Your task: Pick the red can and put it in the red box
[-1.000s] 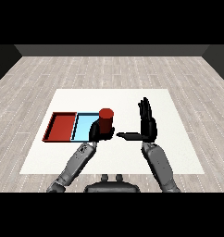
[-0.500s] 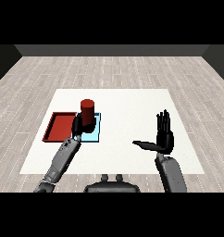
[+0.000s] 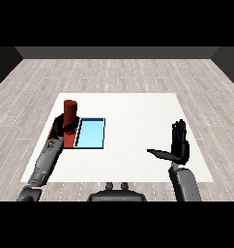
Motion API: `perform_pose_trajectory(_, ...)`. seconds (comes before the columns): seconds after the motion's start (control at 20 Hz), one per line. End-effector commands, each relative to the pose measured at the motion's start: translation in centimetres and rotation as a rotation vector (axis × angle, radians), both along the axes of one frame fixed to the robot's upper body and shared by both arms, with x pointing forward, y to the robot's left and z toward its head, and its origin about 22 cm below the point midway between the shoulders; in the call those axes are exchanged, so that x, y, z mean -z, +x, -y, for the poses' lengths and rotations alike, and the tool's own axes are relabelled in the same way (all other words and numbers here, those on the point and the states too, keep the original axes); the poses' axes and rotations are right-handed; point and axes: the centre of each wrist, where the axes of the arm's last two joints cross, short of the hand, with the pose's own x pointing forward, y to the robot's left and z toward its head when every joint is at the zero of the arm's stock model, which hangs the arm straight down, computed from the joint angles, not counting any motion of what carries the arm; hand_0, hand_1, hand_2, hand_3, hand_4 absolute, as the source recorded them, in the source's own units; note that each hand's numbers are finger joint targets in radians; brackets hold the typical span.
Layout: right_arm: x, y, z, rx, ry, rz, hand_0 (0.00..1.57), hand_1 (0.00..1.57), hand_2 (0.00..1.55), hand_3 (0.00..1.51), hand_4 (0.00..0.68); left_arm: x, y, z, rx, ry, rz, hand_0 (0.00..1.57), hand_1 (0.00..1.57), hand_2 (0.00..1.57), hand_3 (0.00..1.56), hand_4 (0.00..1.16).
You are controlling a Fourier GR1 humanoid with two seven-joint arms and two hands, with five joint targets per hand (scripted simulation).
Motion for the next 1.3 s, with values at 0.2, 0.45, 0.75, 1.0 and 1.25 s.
perform_pose_trajectory(0.2,0.4,1.2,1.1,-0.019,0.008,-0.004,0.0,0.0,0.0,0.0,0.0,1.8,0.0,-10.4,-0.202,0.146,-0.14,1.57,1.57,1.56,1.47,1.04)
perform_pose_trajectory(0.45,3.1,0.1,-1.1,-0.041,-0.035,-0.007,0.0,0.0,0.0,0.0,0.0,4.7,1.6,-9.0,-0.231,0.166,-0.312,1.57,1.57,1.49,1.4,1.03)
perform_pose_trajectory(0.75,3.4,3.5,-0.4,-0.01,-0.116,-0.053,0.0,0.0,0.0,0.0,0.0,8.3,0.3,-8.2,-0.244,0.202,-0.439,0.83,0.83,0.86,0.93,0.82)
perform_pose_trajectory(1.0,4.6,3.7,-1.3,0.023,-0.143,-0.043,0.0,0.0,0.0,0.0,0.0,9.7,-0.7,-8.2,-0.18,0.117,-0.466,1.36,1.36,1.33,1.11,0.81)
perform_pose_trajectory(1.25,3.7,3.8,-1.2,0.011,-0.123,-0.017,0.0,0.0,0.0,0.0,0.0,8.3,0.2,-8.9,-0.068,0.3,-0.647,0.0,0.0,0.0,0.0,0.27)
